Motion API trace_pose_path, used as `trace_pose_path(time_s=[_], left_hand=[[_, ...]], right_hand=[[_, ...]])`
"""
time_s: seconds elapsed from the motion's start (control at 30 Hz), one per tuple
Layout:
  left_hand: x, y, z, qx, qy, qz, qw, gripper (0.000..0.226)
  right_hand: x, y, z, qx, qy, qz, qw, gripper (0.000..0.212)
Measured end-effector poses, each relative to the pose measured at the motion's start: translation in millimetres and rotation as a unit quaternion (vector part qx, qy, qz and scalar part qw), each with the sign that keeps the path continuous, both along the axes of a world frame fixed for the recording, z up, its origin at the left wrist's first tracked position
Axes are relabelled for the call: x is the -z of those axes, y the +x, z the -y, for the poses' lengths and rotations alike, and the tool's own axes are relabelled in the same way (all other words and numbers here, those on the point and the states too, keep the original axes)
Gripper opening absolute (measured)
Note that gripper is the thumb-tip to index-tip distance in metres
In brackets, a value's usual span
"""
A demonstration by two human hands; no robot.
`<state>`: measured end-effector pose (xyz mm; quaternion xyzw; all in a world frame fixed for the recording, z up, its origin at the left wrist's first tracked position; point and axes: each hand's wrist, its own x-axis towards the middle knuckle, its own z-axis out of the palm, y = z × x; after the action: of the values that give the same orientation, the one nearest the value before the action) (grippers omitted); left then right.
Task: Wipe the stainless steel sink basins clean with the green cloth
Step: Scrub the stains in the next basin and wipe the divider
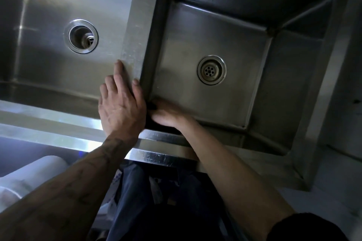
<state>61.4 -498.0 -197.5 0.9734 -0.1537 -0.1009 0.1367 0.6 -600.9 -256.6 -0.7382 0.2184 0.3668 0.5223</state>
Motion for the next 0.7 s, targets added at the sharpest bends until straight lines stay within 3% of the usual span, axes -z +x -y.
trace_pose_path(time_s=[0.13,0.3,0.5,0.6,0.7], left_hand=[[0,-1,1,0.0,-0.001,0.006,1.0,0.06],[-2,0,1,0.001,-0.008,0.001,1.0,0.061],[0,-1,0,0.004,-0.011,0.009,1.0,0.062],[1,-1,-1,0.007,-0.02,0.015,1.0,0.061],[3,-1,-2,0.003,-0.023,0.03,0.999,0.059]], right_hand=[[-41,-40,20,0.035,-0.003,0.043,0.998,0.028],[-38,-129,95,0.028,-0.06,-0.059,0.996,0.007],[-5,-206,155,0.024,-0.149,-0.19,0.97,0.015],[-2,-186,141,0.019,-0.157,-0.189,0.969,0.029],[-2,-146,113,0.048,-0.094,-0.142,0.984,0.041]])
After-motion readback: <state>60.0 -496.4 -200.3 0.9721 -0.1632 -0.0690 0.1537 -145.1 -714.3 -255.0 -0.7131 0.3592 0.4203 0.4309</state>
